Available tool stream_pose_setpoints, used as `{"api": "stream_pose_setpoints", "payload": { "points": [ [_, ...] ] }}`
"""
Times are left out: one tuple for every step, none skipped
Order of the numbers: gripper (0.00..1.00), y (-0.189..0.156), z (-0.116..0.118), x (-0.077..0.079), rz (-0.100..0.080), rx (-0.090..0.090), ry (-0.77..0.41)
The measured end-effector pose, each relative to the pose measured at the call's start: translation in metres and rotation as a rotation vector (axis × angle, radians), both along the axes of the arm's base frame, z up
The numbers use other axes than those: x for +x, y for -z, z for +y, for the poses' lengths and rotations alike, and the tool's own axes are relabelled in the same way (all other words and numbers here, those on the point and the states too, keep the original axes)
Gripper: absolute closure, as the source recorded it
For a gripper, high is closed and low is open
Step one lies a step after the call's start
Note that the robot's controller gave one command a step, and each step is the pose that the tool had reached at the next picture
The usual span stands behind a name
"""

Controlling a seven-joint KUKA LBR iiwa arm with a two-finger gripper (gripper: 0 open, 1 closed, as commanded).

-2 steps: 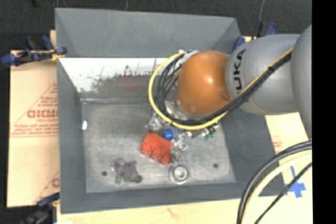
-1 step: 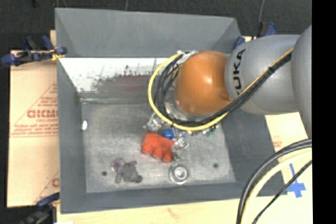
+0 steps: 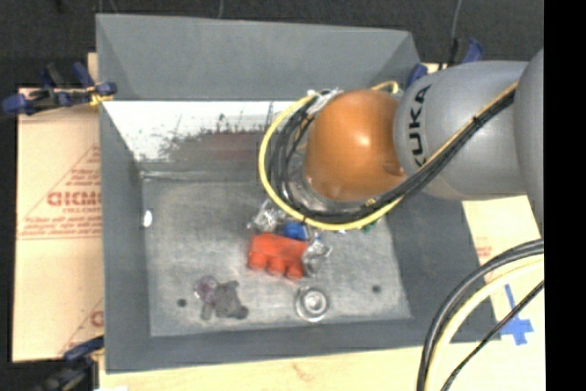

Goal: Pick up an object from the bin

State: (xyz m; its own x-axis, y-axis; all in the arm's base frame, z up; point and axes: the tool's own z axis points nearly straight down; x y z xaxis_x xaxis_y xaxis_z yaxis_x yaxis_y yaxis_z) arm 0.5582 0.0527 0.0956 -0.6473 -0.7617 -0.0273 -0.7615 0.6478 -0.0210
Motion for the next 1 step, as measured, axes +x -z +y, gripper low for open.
{"api": "stream_pose_setpoints", "payload": {
  "points": [
    [0.0,0.0011,0.0022,0.0022,-0.001,-0.011,-0.379]
  ]
}}
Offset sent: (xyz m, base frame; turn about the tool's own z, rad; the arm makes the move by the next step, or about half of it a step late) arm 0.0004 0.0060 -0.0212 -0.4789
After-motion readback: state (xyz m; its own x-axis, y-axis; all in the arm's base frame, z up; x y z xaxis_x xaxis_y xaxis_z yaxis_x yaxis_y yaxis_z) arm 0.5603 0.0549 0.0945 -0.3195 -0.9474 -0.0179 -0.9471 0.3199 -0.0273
